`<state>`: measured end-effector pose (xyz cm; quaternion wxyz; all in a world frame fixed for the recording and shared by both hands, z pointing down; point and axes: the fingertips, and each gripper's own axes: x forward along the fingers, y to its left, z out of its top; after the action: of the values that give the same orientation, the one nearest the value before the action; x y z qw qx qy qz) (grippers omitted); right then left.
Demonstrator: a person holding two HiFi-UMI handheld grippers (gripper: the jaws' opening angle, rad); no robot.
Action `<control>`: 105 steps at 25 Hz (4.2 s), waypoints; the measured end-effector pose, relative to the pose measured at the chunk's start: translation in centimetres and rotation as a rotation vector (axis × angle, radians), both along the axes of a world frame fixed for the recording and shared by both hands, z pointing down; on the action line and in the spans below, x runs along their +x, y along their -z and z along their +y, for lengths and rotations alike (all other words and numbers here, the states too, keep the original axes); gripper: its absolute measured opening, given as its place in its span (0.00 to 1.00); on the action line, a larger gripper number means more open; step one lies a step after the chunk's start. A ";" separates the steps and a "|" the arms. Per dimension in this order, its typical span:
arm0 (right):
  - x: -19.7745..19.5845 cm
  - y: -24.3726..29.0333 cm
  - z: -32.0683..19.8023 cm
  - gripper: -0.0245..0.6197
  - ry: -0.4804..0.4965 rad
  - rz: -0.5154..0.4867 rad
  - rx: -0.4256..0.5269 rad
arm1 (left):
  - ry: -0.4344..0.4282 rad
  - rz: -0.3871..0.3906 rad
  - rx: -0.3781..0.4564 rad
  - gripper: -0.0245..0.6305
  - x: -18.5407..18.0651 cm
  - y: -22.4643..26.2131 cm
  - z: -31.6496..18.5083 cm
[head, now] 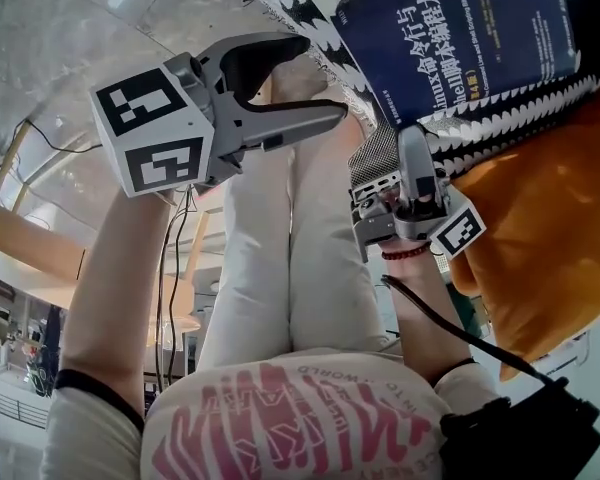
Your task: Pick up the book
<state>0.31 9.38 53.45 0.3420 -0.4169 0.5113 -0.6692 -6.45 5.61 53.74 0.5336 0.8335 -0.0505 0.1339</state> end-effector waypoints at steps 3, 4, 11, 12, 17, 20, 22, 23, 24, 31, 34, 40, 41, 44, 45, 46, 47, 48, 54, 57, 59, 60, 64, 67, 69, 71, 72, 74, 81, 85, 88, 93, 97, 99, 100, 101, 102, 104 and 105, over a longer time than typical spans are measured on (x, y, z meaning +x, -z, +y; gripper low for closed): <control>1.0 -0.4 -0.2 0.63 -0.190 -0.091 -0.061 | 0.014 -0.006 0.000 0.58 -0.1 -0.3 -0.3; 1.3 -0.5 -0.2 0.63 -0.247 -0.114 -0.086 | 0.016 -0.007 -0.001 0.58 -0.1 -0.4 -0.4; 0.7 -0.3 -0.2 0.63 -0.136 -0.100 -0.013 | 0.003 0.022 0.015 0.58 0.5 -0.1 -0.5; 0.7 0.1 -0.2 0.63 -0.133 -0.124 0.011 | -0.001 0.027 0.017 0.58 0.6 0.1 -0.3; 0.0 2.7 -0.7 0.63 -0.102 -0.242 0.159 | 0.011 0.022 0.028 0.58 0.3 0.4 -0.2; 0.0 4.1 -1.2 0.63 -0.087 -0.269 0.200 | 0.003 0.025 0.029 0.58 0.6 0.6 -0.3; 0.0 4.2 -1.2 0.63 -0.084 -0.278 0.199 | 0.011 0.049 0.015 0.58 1.0 0.7 -0.4; 0.0 4.2 -1.1 0.63 -0.082 -0.278 0.195 | 0.023 0.063 0.003 0.59 1.2 0.7 -0.5; 0.0 4.1 -1.1 0.63 -0.080 -0.278 0.190 | 0.034 0.073 -0.011 0.61 1.3 0.6 -0.7; -0.3 4.1 -2.0 0.63 -0.070 -0.277 0.177 | 0.033 0.107 -0.048 0.61 2.6 1.3 -1.7; -0.3 4.4 -2.2 0.63 -0.068 -0.279 0.186 | 0.029 0.107 -0.059 0.61 3.3 1.4 -1.7; -0.2 5.0 -2.3 0.63 -0.054 -0.288 0.208 | 0.035 0.153 -0.137 0.61 4.1 1.8 -1.8; -0.2 5.1 -2.4 0.63 -0.051 -0.290 0.210 | 0.029 0.165 -0.149 0.61 4.3 2.1 -1.8; -0.2 5.1 -2.4 0.63 -0.044 -0.292 0.212 | 0.032 0.221 -0.208 0.61 4.6 3.2 -1.9; -0.2 5.1 -2.4 0.63 -0.042 -0.291 0.211 | 0.048 0.243 -0.240 0.61 4.7 3.4 -2.1; -0.3 5.1 -2.4 0.63 -0.040 -0.292 0.211 | 0.064 0.260 -0.267 0.61 4.7 3.5 -2.3; -0.3 5.1 -2.4 0.63 -0.039 -0.294 0.212 | 0.078 0.269 -0.284 0.61 4.7 3.6 -2.4; -0.4 5.2 -2.4 0.63 -0.038 -0.297 0.215 | 0.091 0.270 -0.291 0.61 4.7 3.6 -2.6; -0.5 5.2 -2.1 0.63 -0.039 -0.305 0.225 | 0.267 0.302 -0.395 0.61 5.2 3.5 -4.3; -0.5 5.0 -1.9 0.63 -0.045 -0.311 0.222 | 0.342 0.321 -0.432 0.61 5.6 3.3 -5.3; -0.6 4.9 -1.7 0.63 -0.049 -0.312 0.218 | 0.371 0.318 -0.447 0.61 5.8 3.0 -5.8; -0.5 4.9 -1.7 0.63 -0.049 -0.313 0.217 | 0.387 0.316 -0.458 0.61 5.9 2.8 -6.1; -0.4 5.0 -2.2 0.63 -0.056 -0.319 0.215 | 0.458 0.338 -0.520 0.60 6.3 2.8 -7.6; -0.6 5.1 -2.4 0.63 -0.064 -0.325 0.219 | 0.481 0.352 -0.534 0.60 6.3 2.9 -8.3; -0.8 5.1 -2.2 0.63 -0.066 -0.328 0.218 | 0.492 0.348 -0.545 0.59 6.2 2.7 -8.3; -0.9 5.0 -2.0 0.63 -0.068 -0.329 0.217 | 0.505 0.330 -0.562 0.50 6.1 2.0 -8.0; -0.8 5.0 -1.9 0.63 -0.068 -0.331 0.217 | 0.509 0.321 -0.568 0.45 6.2 1.7 -7.9; -0.7 5.1 -1.9 0.63 -0.068 -0.336 0.222 | 0.515 0.311 -0.574 0.40 6.2 1.4 -7.8; -4.0 5.4 -2.4 0.63 -0.080 -0.336 0.245 | 0.474 0.299 -0.536 0.31 3.1 2.4 -8.1; -5.4 4.3 -2.4 0.63 -0.075 -0.315 0.191 | 0.446 0.300 -0.548 0.31 2.1 2.5 -7.9; -5.2 3.9 -2.5 0.64 -0.104 -0.293 0.148 | 0.431 0.288 -0.573 0.31 1.5 2.6 -7.8; -1.2 3.6 -4.3 0.64 -0.180 -0.223 0.134 | 0.367 0.268 -0.596 0.31 1.4 2.8 -7.9; 1.8 3.1 -6.0 0.64 -0.194 -0.174 0.127 | 0.344 0.273 -0.612 0.31 1.5 3.1 -7.9; 3.2 2.9 -6.9 0.63 -0.205 -0.171 0.122 | 0.334 0.270 -0.616 0.31 1.5 3.1 -7.9; 3.8 2.8 -7.5 0.63 -0.205 -0.171 0.124 | 0.328 0.268 -0.620 0.31 1.5 3.1 -7.9; 4.3 2.8 -8.0 0.63 -0.199 -0.169 0.128 | 0.321 0.268 -0.624 0.31 1.4 3.1 -7.9; 4.7 2.8 -8.6 0.63 -0.184 -0.162 0.133 | 0.314 0.268 -0.626 0.31 1.4 3.0 -7.9; 4.9 2.7 -9.4 0.63 -0.145 -0.138 0.132 | 0.304 0.268 -0.624 0.31 1.4 2.9 -7.9; 4.8 2.5 -9.6 0.63 -0.129 -0.126 0.128 | 0.302 0.267 -0.623 0.31 1.4 2.8 -7.8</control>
<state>5.14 -0.26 50.93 0.4416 -0.3832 0.5026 -0.6369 -5.03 -2.24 50.90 0.7774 0.6244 -0.0595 -0.0475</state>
